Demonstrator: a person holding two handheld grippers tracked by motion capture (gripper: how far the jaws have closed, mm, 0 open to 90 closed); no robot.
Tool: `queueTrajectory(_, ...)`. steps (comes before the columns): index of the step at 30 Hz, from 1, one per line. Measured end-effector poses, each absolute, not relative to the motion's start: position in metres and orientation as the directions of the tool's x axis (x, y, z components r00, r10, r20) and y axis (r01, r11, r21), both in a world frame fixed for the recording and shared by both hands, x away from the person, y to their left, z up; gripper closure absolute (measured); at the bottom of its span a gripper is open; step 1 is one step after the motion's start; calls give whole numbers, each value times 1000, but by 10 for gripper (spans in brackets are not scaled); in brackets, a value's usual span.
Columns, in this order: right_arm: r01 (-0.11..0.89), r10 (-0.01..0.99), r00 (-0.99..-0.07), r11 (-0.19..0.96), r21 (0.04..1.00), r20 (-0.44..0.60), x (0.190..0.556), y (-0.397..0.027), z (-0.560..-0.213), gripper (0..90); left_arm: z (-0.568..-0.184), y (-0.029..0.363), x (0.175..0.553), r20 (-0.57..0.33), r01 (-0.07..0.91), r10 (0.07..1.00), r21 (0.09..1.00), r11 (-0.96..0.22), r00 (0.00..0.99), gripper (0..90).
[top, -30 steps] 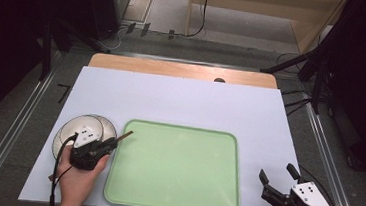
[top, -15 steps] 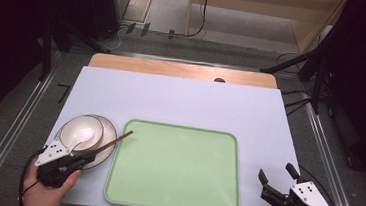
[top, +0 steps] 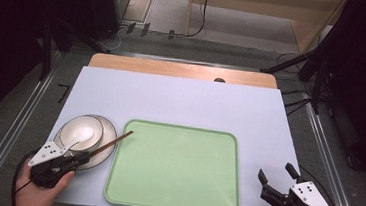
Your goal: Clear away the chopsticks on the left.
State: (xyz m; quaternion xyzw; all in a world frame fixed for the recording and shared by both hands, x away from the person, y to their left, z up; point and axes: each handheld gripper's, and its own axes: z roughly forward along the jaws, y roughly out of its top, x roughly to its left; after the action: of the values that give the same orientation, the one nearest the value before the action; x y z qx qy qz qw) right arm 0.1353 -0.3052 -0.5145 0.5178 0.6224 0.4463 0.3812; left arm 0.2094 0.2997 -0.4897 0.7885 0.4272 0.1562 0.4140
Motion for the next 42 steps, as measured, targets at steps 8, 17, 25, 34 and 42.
queueTrajectory(8, 304, 985, -174, 67, 950, -14, 136, -306, -515, 127, -495, 294, 211, -103, 561, 790, 758, -332, 605, 829)
queueTrajectory(17, 304, 985, -174, 67, 950, -13, 135, -306, -515, 127, -484, 305, 207, -83, 541, 795, 774, -329, 601, 827)
queueTrajectory(25, 305, 985, -175, 69, 950, -16, 136, -306, -515, 127, -488, 312, 206, -89, 558, 798, 761, -332, 596, 835)
queueTrajectory(34, 304, 985, -174, 69, 950, -15, 135, -306, -515, 127, -483, 309, 204, -77, 546, 790, 763, -346, 608, 819)
queueTrajectory(42, 306, 984, -176, 69, 950, -15, 136, -306, -515, 127, -486, 312, 205, -81, 561, 793, 750, -351, 604, 812)
